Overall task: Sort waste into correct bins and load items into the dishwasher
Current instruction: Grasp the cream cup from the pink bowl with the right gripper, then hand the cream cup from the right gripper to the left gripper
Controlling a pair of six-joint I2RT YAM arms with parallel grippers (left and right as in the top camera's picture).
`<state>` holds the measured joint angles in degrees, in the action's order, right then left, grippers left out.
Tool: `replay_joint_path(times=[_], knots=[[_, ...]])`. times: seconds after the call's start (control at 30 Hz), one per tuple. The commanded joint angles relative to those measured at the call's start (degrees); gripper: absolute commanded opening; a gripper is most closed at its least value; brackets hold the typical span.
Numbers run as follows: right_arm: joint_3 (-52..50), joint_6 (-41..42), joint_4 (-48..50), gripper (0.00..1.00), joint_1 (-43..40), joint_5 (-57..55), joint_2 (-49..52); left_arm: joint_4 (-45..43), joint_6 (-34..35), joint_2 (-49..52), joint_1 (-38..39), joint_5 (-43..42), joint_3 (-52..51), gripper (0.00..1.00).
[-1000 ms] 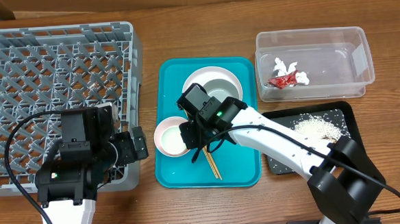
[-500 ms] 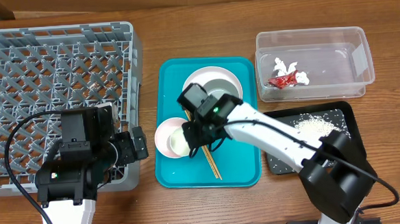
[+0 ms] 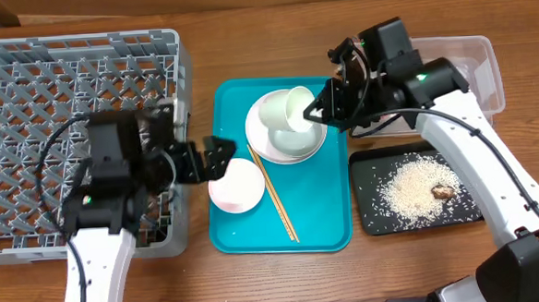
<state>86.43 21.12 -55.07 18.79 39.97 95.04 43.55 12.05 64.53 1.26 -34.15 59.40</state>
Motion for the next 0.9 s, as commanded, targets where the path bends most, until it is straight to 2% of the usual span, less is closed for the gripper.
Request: replay_joint_path(times=[0.0,0.03,0.13,0.27,0.43,0.53,0.73,0.8,0.87], knots=[[-0.35,-5.16,0.59,0.04,-0.44,22.32,-0.11,-8.63,-0.28,4.02,0.98,-23.87,1.09,1.00],[-0.35,-5.16,1.03,0.04,-0.44,26.12,-0.11,-12.55,-0.24,5.22,1.09,-29.40,1.09,1.00],[-0.35,-5.11,2.03,0.04,-0.42,31.36,-0.11,-18.75,-0.24,6.64,1.09,-37.53,1.09,1.00],[-0.35,-5.14,2.47,0.04,-0.44,37.53,-0.11,-24.39,-0.20,6.71,1.88,-42.56,1.09,1.00],[-0.35,-5.11,2.64,0.04,-0.24,40.72,-0.11,-28.30,0.50,6.71,5.07,-42.56,1.09,1.00],[-0.37,-5.09,2.60,0.04,0.42,40.63,-0.11,-32.54,1.20,6.71,6.67,-42.29,1.09,0.94],[-0.61,-5.09,1.25,0.04,1.03,38.53,-0.11,-40.92,7.39,6.71,6.64,-42.32,1.09,0.94],[-0.61,-5.09,1.29,0.04,1.03,38.51,-0.11,-41.24,7.76,6.71,6.67,-42.38,1.09,0.89],[-0.61,-5.09,1.31,0.04,1.03,38.51,-0.11,-40.54,7.74,6.71,6.67,-42.38,1.09,0.78]])
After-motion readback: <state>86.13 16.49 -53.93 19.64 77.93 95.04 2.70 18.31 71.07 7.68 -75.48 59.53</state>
